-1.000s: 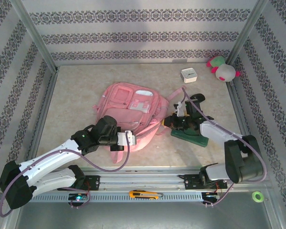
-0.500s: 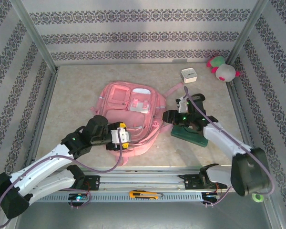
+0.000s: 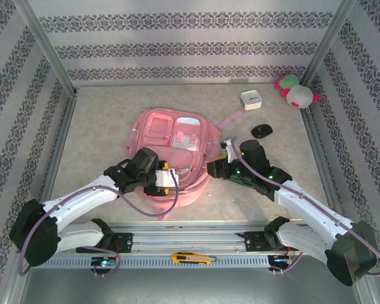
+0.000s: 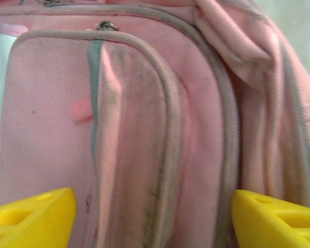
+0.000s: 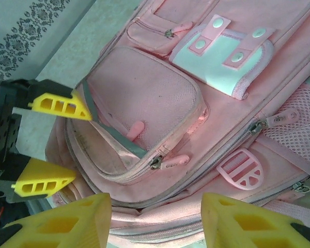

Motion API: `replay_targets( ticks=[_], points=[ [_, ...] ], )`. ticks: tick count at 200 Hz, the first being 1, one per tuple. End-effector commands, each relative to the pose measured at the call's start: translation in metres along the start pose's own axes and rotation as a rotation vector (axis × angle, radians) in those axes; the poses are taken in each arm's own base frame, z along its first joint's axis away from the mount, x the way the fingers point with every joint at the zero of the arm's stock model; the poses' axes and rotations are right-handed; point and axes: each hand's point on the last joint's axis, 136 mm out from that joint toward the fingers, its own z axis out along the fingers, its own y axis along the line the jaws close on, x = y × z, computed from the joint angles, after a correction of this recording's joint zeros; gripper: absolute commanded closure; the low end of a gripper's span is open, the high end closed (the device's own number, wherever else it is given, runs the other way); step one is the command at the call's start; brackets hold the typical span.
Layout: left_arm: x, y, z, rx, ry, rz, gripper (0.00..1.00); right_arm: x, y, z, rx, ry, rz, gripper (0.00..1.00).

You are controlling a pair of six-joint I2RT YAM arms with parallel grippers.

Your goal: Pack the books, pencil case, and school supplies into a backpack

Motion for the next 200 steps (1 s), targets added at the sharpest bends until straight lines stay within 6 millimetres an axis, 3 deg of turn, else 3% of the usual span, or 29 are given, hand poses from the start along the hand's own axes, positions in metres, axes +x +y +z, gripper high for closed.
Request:
replay_targets(
  ticks=[1,24,69,84,104,117,125,139,159,200],
  points=[
    [-0.024,0.03,-0.002,-0.077,-0.084,0.018,0.22,0.002,0.001,0.004,0.0,-0.006,-0.071,0.52],
    [-0.03,0.038,0.004,-0.082,-0.126,-0.012,0.22,0.005,0.002,0.005,-0.008,0.001,-0.09,0.52],
    [-0.018,0.037,0.025,-0.047,-0.075,-0.006,0.23,0.002,0.003,0.002,-0.01,-0.014,-0.135,0.51],
    [-0.017,0.036,0.024,-0.027,-0.092,-0.034,0.32,-0.002,-0.002,-0.001,0.011,-0.045,-0.137,0.5],
    [-0.027,0.04,0.008,-0.006,-0.151,-0.093,0.76,-0.009,-0.013,-0.008,0.046,-0.088,-0.156,0.5],
    [-0.038,0.046,-0.01,-0.006,-0.224,-0.134,0.9,-0.01,-0.017,-0.011,0.048,-0.103,-0.222,0.49],
    [-0.045,0.051,-0.023,-0.008,-0.275,-0.154,0.95,-0.012,-0.021,-0.013,0.064,-0.112,-0.272,0.43],
    [-0.053,0.06,-0.045,-0.016,-0.351,-0.195,1.0,-0.019,-0.031,-0.018,0.115,-0.125,-0.354,0.36],
    [-0.057,0.068,-0.066,-0.025,-0.41,-0.212,1.0,-0.016,-0.034,-0.015,0.083,-0.067,-0.537,0.35],
    [-0.053,0.075,-0.076,-0.04,-0.419,-0.196,1.0,-0.007,-0.047,0.009,-0.017,0.149,-0.789,0.38]
  ],
)
